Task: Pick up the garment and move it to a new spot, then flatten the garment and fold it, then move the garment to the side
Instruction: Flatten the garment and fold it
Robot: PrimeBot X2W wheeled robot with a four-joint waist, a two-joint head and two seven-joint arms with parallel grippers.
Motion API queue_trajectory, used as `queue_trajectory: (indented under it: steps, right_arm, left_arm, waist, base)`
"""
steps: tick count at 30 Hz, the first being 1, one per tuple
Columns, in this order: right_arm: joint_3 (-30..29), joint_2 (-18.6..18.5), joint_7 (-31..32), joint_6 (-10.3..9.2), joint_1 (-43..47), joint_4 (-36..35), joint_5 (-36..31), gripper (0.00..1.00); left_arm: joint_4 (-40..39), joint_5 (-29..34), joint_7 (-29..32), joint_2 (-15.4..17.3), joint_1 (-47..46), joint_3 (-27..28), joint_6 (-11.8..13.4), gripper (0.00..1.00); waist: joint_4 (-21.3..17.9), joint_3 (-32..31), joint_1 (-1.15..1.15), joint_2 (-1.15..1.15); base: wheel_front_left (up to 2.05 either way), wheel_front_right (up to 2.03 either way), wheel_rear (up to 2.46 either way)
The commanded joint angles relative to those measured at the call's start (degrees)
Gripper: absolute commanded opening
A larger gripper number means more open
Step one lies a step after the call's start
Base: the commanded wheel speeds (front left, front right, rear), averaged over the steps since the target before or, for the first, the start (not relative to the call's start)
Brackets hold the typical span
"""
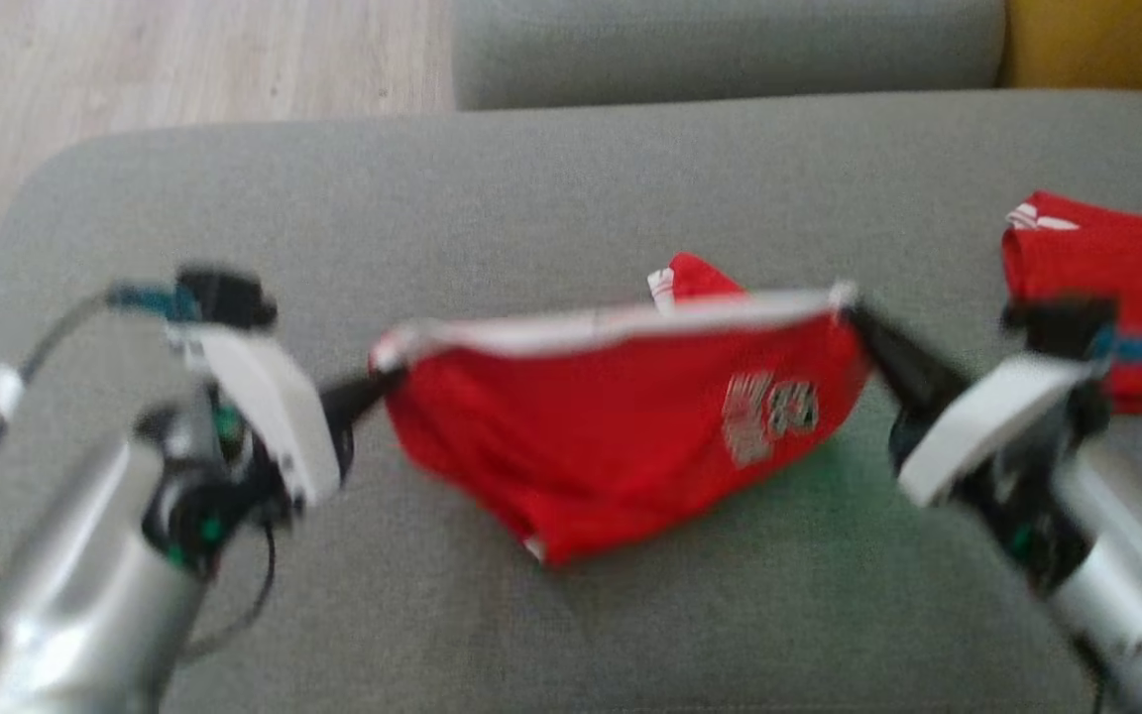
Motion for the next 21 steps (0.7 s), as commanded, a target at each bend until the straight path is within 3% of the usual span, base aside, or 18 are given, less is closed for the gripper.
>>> queue_trajectory:
  steps: [1, 6, 11, 15, 21]
  right_arm:
    - [-0.3, -2.3, -1.1, 0.39, -6.0, -2.5, -0.1, 0.0]
    - [0.2, -4.5, -0.5, 0.39, -18.8, -2.6, 2.5, 0.0]
    - [2.3, -5.6, -1.5, 0.39, -33.9, 1.6, 5.0, 0.0]
    - [5.4, -5.5, -6.0, 0.39, -49.7, 8.2, 5.8, 0.0]
    - [7.2, -5.8, -11.7, 0.39, -61.0, 12.6, 5.8, 0.0]
  left_arm:
    - [-1.4, 1.5, -1.1, 1.5, -8.1, 3.0, -0.2, 0.0]
    - [3.1, 5.0, -1.9, -0.8, -21.0, 2.6, 0.6, 0.0]
    - [10.8, 7.8, -2.1, -3.3, -35.7, 2.3, 1.0, 0.0]
    - [19.9, 10.7, -7.3, -5.5, -51.8, 3.6, 1.0, 0.0]
    - [26.2, 12.8, -13.4, -6.7, -62.0, 4.1, 0.7, 0.0]
  waist:
    - [-0.2, 2.2, 0.0, 0.0]
    - [-0.7, 8.3, 0.0, 0.0]
    - [-1.5, 14.7, 0.0, 0.0]
    - [-2.3, 18.6, 0.0, 0.0]
    - [-2.8, 19.6, 0.0, 0.0]
  base:
    - [0.0, 0.0, 0.0]
    - [0.0, 0.0, 0.0]
    - [0.0, 0.0, 0.0]
    - [0.0, 0.0, 0.0]
    - [0.0, 0.0, 0.0]
